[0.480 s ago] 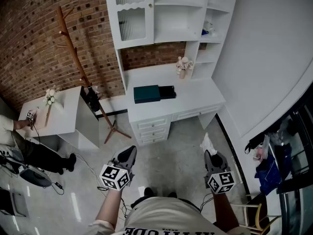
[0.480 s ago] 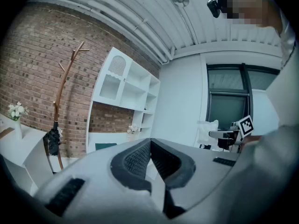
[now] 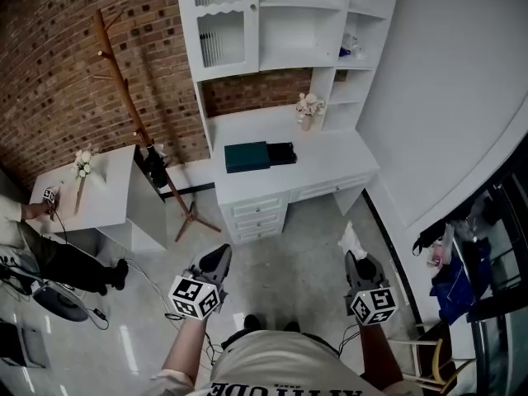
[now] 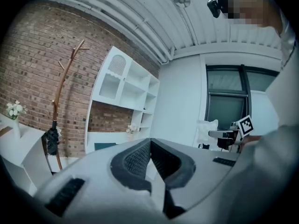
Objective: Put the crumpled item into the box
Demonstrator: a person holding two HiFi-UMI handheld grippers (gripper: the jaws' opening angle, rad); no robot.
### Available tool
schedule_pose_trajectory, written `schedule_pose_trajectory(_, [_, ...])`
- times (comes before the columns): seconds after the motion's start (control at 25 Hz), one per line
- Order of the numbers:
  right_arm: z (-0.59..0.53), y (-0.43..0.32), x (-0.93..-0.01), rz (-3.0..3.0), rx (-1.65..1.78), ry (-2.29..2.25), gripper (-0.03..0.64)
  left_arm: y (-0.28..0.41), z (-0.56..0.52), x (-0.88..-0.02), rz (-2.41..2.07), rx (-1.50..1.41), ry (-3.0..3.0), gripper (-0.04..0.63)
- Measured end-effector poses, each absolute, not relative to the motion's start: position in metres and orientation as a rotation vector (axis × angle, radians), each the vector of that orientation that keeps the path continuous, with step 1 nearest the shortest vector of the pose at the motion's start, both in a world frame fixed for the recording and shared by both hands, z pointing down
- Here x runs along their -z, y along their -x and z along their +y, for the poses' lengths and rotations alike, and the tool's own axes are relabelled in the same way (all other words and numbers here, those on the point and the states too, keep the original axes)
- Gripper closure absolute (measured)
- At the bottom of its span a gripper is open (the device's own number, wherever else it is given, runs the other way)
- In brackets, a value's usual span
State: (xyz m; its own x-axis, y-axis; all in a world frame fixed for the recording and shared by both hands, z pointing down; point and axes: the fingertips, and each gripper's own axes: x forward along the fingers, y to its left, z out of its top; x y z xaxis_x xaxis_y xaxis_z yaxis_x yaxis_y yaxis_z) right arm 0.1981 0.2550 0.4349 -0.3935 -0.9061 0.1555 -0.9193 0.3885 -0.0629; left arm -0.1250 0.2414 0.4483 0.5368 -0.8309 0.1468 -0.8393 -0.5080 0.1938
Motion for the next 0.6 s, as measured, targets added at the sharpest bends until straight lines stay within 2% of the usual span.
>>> schedule_pose_trajectory(0.6, [0.257,-0.176,-0.438,-2.501,-0.239,-1.751,0.546,0.150,0.236,-0.462,-1.336,-0.088,-2.566,0.571])
